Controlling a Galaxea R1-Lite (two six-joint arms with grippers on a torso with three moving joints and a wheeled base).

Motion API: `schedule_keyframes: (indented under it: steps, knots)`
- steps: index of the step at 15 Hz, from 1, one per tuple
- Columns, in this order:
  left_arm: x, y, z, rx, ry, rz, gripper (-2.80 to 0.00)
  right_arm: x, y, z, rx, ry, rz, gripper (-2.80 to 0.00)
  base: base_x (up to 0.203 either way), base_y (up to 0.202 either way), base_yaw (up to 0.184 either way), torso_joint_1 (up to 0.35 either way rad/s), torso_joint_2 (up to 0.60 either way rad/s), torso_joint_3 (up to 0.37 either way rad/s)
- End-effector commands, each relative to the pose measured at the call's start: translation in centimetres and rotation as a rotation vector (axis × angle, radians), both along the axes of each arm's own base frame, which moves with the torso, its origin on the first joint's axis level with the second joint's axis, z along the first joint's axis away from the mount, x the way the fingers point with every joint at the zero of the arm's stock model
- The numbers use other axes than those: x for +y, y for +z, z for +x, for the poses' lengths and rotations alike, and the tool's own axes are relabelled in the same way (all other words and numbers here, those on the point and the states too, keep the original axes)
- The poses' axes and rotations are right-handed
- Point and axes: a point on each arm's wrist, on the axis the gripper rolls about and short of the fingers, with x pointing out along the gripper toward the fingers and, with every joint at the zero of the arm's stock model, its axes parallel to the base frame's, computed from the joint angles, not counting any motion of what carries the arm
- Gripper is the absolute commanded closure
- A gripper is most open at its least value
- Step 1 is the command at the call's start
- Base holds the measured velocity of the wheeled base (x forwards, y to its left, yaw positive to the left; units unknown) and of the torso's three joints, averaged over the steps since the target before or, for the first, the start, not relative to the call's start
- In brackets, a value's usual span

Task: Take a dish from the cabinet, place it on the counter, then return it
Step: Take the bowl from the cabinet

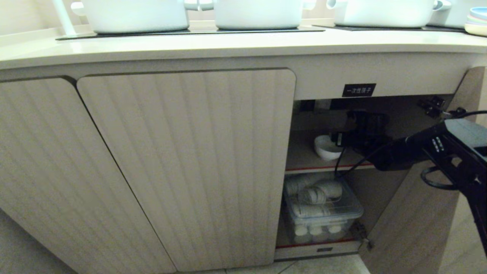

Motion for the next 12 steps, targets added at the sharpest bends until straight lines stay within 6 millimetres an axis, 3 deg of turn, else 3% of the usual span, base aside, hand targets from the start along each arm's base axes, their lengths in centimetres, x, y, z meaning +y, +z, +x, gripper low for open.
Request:
schedule_keyframes:
  steps: [1,12]
  knots:
    - [0.00,0.00,0.00,-0.001,0.000,0.000,0.00,0.08,0.25,0.21,0.004,0.008,0.002,-2.80,0.000,0.000,0.000,0.000,0.00,0.000]
    - [0.00,0.00,0.00,-0.001,0.000,0.000,0.00,0.30,1.06,0.66,0.144,0.026,0.000,-2.80,0.000,0.000,0.000,0.000,0.00,0.000]
